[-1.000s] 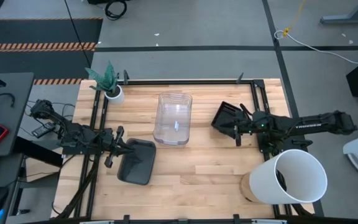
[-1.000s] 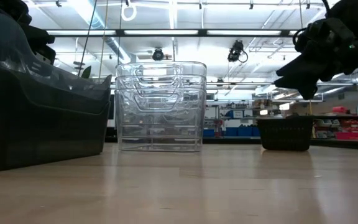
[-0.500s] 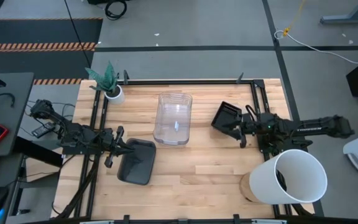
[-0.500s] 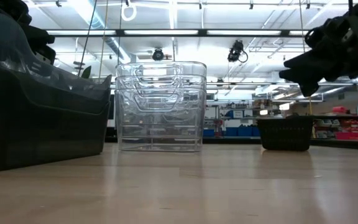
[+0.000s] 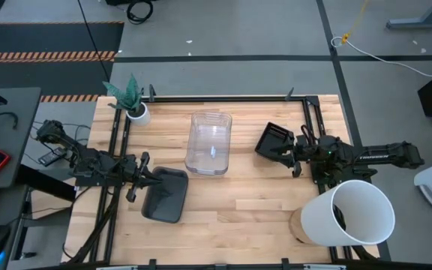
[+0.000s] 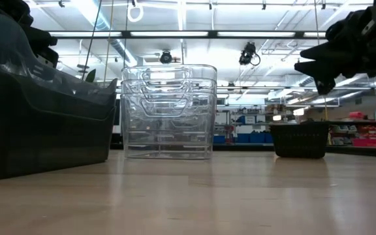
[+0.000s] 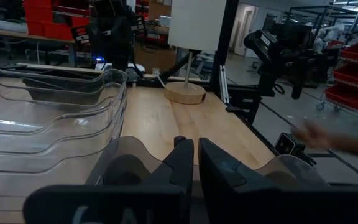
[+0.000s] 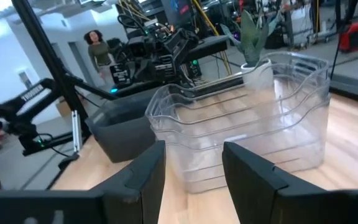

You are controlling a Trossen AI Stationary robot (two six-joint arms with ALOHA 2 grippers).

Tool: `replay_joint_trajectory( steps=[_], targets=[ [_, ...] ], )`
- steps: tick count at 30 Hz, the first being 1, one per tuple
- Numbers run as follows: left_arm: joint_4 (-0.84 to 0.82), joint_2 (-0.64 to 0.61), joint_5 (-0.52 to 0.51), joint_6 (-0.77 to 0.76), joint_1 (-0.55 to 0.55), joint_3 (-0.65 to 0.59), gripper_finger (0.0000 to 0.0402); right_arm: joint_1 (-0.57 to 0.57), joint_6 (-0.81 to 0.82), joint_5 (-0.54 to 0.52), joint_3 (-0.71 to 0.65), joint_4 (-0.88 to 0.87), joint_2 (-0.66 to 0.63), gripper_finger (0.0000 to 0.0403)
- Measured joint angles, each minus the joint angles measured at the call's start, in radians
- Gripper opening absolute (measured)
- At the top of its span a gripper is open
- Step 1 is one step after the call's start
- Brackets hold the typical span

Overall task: Stack baskets by color
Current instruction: Return to Home Position

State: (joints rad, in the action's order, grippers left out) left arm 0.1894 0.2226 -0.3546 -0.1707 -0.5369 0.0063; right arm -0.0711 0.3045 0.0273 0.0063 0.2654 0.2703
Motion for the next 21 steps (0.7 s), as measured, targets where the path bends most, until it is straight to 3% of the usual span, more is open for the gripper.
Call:
replay_joint_trajectory(
  steps=[21],
  targets=[
    [0.0, 0.0, 0.0, 0.0, 0.0, 0.0, 0.0035, 0.0, -0.012, 0.0, 0.0, 0.003, 0.0, 0.0164]
  ],
)
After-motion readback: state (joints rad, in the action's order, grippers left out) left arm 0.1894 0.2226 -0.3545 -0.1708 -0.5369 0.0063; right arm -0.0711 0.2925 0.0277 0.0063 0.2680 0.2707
